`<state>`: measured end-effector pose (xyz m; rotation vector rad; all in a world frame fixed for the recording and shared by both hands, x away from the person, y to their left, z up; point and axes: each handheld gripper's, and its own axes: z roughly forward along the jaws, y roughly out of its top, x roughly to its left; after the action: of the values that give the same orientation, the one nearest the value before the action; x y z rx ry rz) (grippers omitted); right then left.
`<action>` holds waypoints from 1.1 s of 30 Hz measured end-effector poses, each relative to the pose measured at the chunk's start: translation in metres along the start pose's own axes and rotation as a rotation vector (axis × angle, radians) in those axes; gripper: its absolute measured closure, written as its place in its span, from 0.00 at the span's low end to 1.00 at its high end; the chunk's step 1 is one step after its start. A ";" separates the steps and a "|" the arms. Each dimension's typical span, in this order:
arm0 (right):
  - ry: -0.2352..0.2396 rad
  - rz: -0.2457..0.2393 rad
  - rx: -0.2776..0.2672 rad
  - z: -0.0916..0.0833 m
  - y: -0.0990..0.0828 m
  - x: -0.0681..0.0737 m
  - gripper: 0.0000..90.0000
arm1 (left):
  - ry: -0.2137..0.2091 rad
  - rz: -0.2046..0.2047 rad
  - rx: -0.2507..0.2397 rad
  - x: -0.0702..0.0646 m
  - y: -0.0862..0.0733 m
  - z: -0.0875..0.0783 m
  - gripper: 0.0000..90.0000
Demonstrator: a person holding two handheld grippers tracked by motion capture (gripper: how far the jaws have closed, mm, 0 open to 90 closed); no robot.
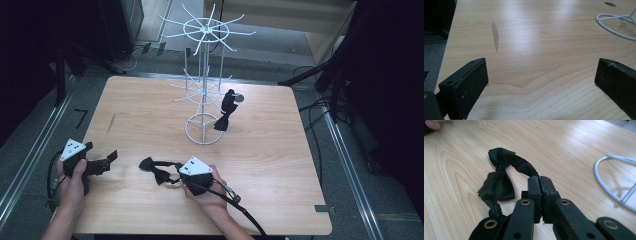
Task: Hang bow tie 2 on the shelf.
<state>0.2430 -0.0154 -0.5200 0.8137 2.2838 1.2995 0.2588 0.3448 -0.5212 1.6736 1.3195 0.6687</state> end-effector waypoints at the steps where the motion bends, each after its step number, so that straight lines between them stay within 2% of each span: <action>1: -0.004 -0.008 -0.005 -0.001 0.001 0.000 1.00 | 0.001 0.000 0.000 0.000 0.000 0.000 0.00; 21: -0.039 -0.034 -0.074 -0.018 0.013 -0.005 1.00 | -0.001 -0.001 0.000 0.000 0.000 0.000 0.00; 33: -0.069 -0.034 -0.120 -0.031 0.022 -0.011 1.00 | -0.001 -0.001 -0.001 0.000 0.000 0.000 0.00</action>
<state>0.2398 -0.0335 -0.4854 0.7641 2.1350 1.3571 0.2590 0.3448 -0.5212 1.6721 1.3196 0.6674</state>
